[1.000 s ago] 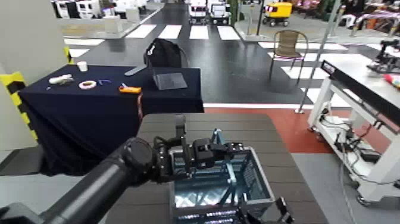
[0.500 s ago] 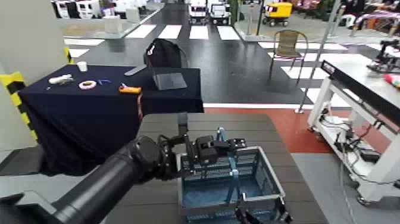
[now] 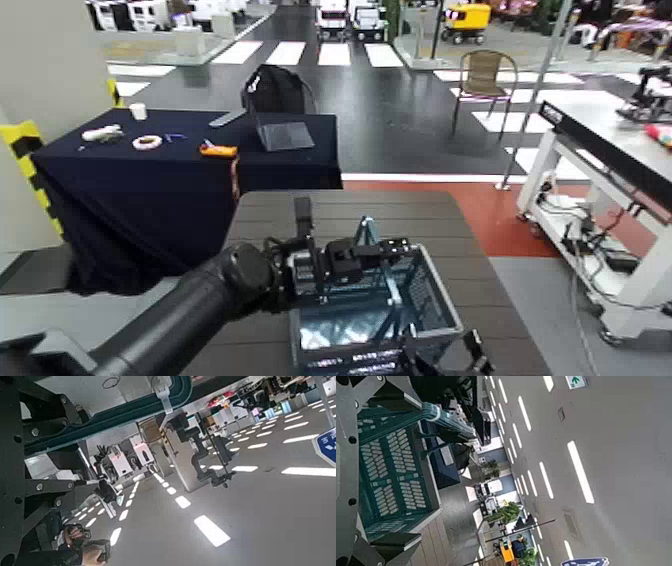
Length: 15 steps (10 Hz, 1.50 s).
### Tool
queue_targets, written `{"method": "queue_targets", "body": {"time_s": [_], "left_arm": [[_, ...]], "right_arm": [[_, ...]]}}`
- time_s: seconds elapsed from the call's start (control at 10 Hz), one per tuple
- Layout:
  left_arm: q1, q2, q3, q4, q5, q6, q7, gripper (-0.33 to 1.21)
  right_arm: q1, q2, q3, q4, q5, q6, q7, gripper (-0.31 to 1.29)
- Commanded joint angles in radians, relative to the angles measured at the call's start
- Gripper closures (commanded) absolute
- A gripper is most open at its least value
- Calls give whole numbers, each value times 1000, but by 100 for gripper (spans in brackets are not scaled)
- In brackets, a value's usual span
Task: Place the crate on the table.
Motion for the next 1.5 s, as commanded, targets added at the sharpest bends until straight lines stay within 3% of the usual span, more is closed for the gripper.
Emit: {"method": "queue_targets", "body": {"time_s": [0.1, 0.6, 0.8, 1.0, 1.3, 1.5], "left_arm": [[37, 3, -15, 22, 1, -17, -8, 73], [52, 9, -9, 34, 0, -56, -7, 37], [75, 21, 65, 6, -101, -112, 35, 21], [141, 60, 163, -147, -215, -168, 144, 12], [325, 110, 378, -521, -394, -161, 360, 12], [477, 129, 487, -764, -474, -178, 526, 12]], "right_arm": [[0, -1, 0, 0, -2, -3, 0, 14], [2, -4, 1, -2, -3, 0, 2, 14], [5, -3, -3, -5, -2, 0, 0, 14], [9, -1, -9, -9, -2, 6, 0, 14], [14, -1, -16, -15, -2, 16, 0, 14], [20, 2, -23, -21, 6, 20, 0, 14]]}}
